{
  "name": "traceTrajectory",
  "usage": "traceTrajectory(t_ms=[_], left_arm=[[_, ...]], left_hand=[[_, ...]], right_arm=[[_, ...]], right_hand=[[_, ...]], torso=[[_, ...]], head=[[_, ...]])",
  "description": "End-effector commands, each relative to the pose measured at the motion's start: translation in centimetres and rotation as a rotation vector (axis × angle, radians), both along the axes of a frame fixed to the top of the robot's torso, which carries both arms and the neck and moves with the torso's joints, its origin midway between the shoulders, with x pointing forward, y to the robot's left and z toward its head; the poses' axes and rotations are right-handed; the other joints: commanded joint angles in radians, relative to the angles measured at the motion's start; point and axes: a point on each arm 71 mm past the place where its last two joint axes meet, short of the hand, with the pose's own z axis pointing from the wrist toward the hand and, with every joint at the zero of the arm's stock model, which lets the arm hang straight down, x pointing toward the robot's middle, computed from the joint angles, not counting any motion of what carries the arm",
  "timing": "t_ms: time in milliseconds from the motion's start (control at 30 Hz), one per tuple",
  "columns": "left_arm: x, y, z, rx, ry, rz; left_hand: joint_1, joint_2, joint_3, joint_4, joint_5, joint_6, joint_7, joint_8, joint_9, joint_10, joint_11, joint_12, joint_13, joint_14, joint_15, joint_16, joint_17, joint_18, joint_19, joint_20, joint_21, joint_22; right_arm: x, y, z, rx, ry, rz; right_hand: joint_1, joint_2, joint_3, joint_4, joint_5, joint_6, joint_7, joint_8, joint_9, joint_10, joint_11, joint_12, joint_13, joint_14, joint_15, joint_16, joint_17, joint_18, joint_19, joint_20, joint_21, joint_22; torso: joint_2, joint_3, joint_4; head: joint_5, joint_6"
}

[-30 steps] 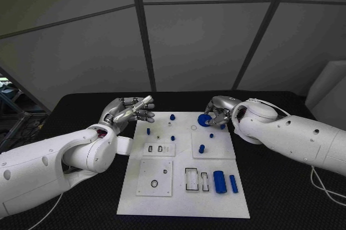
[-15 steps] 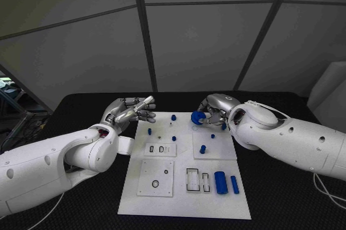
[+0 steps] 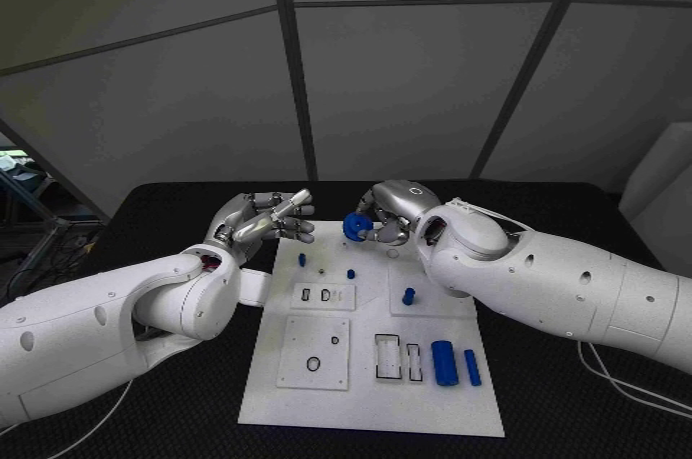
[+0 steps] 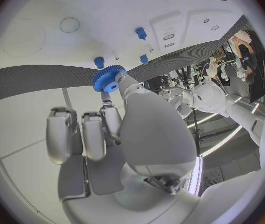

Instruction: Assemble the parts on the task board

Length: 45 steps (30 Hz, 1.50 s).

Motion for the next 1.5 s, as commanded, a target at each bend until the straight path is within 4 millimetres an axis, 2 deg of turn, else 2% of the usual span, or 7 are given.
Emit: traceTrajectory(t_ms=[33,400,500,1200,1300,1400,1500], left_arm=[[0.0,-0.2,0.1,-0.004,-0.006,-0.015],[0.1,-0.4,0.1,-0.006,-0.005,-0.018],[0.1,-0.4,0.0,-0.006,-0.004,-0.019],[0.2,-0.6,0.0,-0.007,-0.003,-0.023],[0.2,-0.6,0.0,-0.007,-0.002,-0.024],[0.2,-0.6,0.0,-0.007,-0.002,-0.024],[0.2,-0.6,0.0,-0.007,-0.002,-0.024]], left_hand=[[-0.002,0.007,-0.002,-0.001,0.005,0.004,0.001,-0.006,0.0,0.005,0.003,-0.007,-0.001,0.006,-0.002,-0.005,0.001,-0.012,0.006,-0.003,0.005,-0.001],[0.002,0.005,-0.002,-0.006,0.005,0.004,0.002,-0.007,0.0,0.005,0.003,-0.008,-0.001,0.006,-0.002,-0.006,0.004,-0.012,0.006,-0.003,0.005,-0.002],[0.002,0.005,-0.002,-0.006,0.005,0.004,0.002,-0.007,0.0,0.005,0.003,-0.008,-0.001,0.006,-0.002,-0.006,0.004,-0.012,0.006,-0.003,0.005,-0.002],[0.003,0.004,-0.002,-0.007,0.005,0.005,0.002,-0.007,0.0,0.005,0.003,-0.009,-0.001,0.006,-0.002,-0.007,0.005,-0.012,0.006,-0.003,0.005,-0.002],[0.003,0.004,-0.002,-0.007,0.005,0.005,0.002,-0.007,0.0,0.005,0.003,-0.009,-0.001,0.006,-0.002,-0.007,0.005,-0.012,0.006,-0.003,0.005,-0.002],[0.003,0.004,-0.002,-0.007,0.005,0.005,0.002,-0.007,0.0,0.005,0.003,-0.009,-0.001,0.006,-0.002,-0.007,0.005,-0.012,0.006,-0.003,0.005,-0.002],[0.003,0.004,-0.002,-0.007,0.005,0.005,0.002,-0.007,0.0,0.005,0.003,-0.009,-0.001,0.006,-0.002,-0.007,0.005,-0.012,0.006,-0.003,0.005,-0.002]], right_arm=[[0.2,0.6,0.0,-0.013,-0.029,-0.002],[0.1,2.2,-1.5,-0.066,0.014,0.019],[0.2,2.5,-1.9,-0.081,0.025,0.022],[0.8,3.0,-3.0,-0.13,0.065,0.017],[0.9,3.1,-3.1,-0.132,0.066,0.017],[1.0,3.1,-3.1,-0.134,0.067,0.02],[1.0,3.2,-3.2,-0.139,0.074,0.025]], right_hand=[[-0.007,-0.001,0.007,0.0,0.001,0.022,-0.016,-0.005,-0.001,0.001,0.0,-0.003,-0.002,0.076,-0.004,0.005,0.125,-0.017,0.005,0.0,0.004,0.103],[-0.013,-0.001,0.014,0.001,-0.004,0.026,-0.016,-0.008,-0.001,0.0,0.0,-0.004,-0.002,0.076,-0.003,0.005,0.124,-0.018,0.005,0.0,0.005,0.104],[-0.013,-0.001,0.014,0.001,-0.004,0.026,-0.016,-0.008,-0.001,0.0,0.0,-0.004,-0.002,0.076,-0.003,0.005,0.124,-0.018,0.005,0.0,0.005,0.104],[-0.022,-0.005,0.02,0.0,-0.011,0.024,-0.014,-0.017,-0.003,-0.003,0.002,-0.007,-0.003,0.075,-0.002,0.003,0.121,-0.017,0.004,0.001,0.004,0.103],[-0.029,-0.009,0.023,0.0,-0.014,0.016,-0.011,-0.025,-0.004,-0.007,0.004,-0.011,-0.006,0.074,-0.001,0.002,0.12,-0.017,0.004,0.002,0.004,0.103],[-0.041,-0.019,0.028,-0.003,-0.02,-0.027,0.002,-0.056,-0.009,-0.009,0.015,-0.013,-0.005,0.074,0.007,0.002,0.12,-0.017,0.002,0.007,0.004,0.102],[-0.067,-0.035,0.017,0.004,-0.05,-0.066,0.004,-0.083,-0.009,-0.008,0.019,-0.01,-0.002,0.075,0.012,0.004,0.123,-0.017,0.002,0.013,0.004,0.103]], torso=[[0.0,0.0005,-0.0018],[-0.001,0.0009,-0.0026],[-0.001,0.0021,-0.0031],[-0.002,0.0022,-0.0035],[-0.002,0.0016,-0.0027],[-0.002,0.0021,-0.0032],[-0.002,0.0021,-0.0028]], head=[[0.007,-0.005],[0.012,-0.006],[0.014,-0.008],[0.017,-0.011],[0.016,-0.011],[0.018,-0.011],[0.017,-0.011]])
